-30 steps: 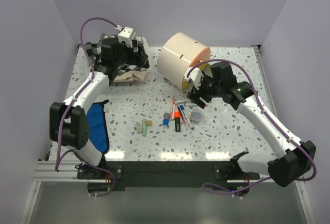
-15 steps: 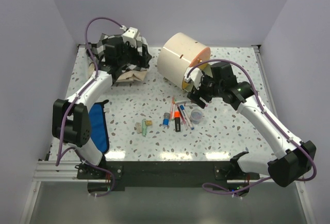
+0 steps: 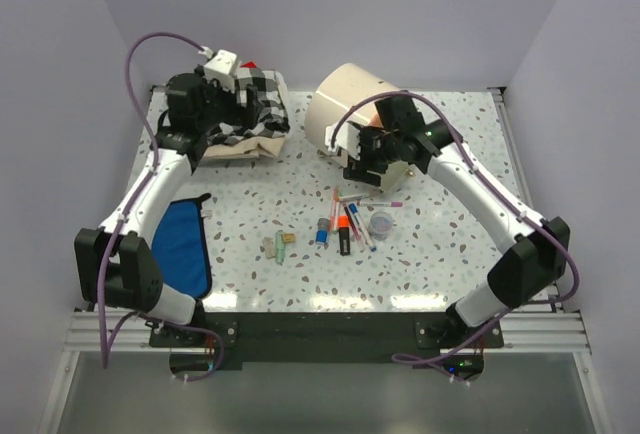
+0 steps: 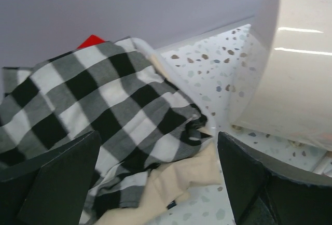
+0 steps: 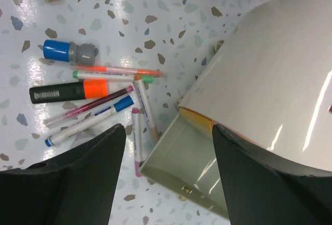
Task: Sort the stationery into containers
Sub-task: Pick up the stationery from the center of the board.
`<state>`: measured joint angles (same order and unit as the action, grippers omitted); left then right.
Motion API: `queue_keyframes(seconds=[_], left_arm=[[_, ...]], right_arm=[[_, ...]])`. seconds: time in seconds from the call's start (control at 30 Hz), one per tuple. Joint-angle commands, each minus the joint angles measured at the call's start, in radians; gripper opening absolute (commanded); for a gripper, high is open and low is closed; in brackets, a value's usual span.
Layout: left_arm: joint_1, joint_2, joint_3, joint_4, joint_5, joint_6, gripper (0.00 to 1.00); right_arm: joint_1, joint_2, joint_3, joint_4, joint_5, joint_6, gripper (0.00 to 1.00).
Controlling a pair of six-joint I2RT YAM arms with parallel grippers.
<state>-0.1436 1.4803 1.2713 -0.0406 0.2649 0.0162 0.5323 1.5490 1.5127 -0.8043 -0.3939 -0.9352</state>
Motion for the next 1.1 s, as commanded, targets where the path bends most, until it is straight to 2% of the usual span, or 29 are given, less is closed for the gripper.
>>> queue_keyframes(seconds=[0.0, 0.1, 0.13, 0.33, 0.7, 1.07], left_arm=[[0.111, -0.063, 0.000, -0.076, -0.006, 0.007, 1.00], [0.140, -0.101, -0.006, -0.110, -0.041, 0.024, 1.00], [0.144, -0.115, -0.016, -0.111, -0.044, 0.025, 1.00], [0.166, -0.222, -0.092, -0.091, -0.067, 0.045, 1.00], [0.171, -0.347, -0.165, -0.097, -0.089, 0.041, 1.00], [0.180, -0.399, -0.213, -0.091, -0.081, -0.001, 1.00]], right_arm=[[0.067, 0.150, 0.182, -0.155, -0.059, -0.293, 0.63], [0.116, 0.256, 0.306, -0.312, -0.042, -0.414, 0.58], [0.151, 0.266, 0.307, -0.332, -0.030, -0.510, 0.58], [0.242, 0.221, 0.090, -0.283, 0.036, -0.816, 0.57], [0.290, 0.329, 0.021, -0.266, 0.055, -0.974, 0.52], [0.298, 0.457, 0.073, -0.246, 0.092, -0.987, 0.51]])
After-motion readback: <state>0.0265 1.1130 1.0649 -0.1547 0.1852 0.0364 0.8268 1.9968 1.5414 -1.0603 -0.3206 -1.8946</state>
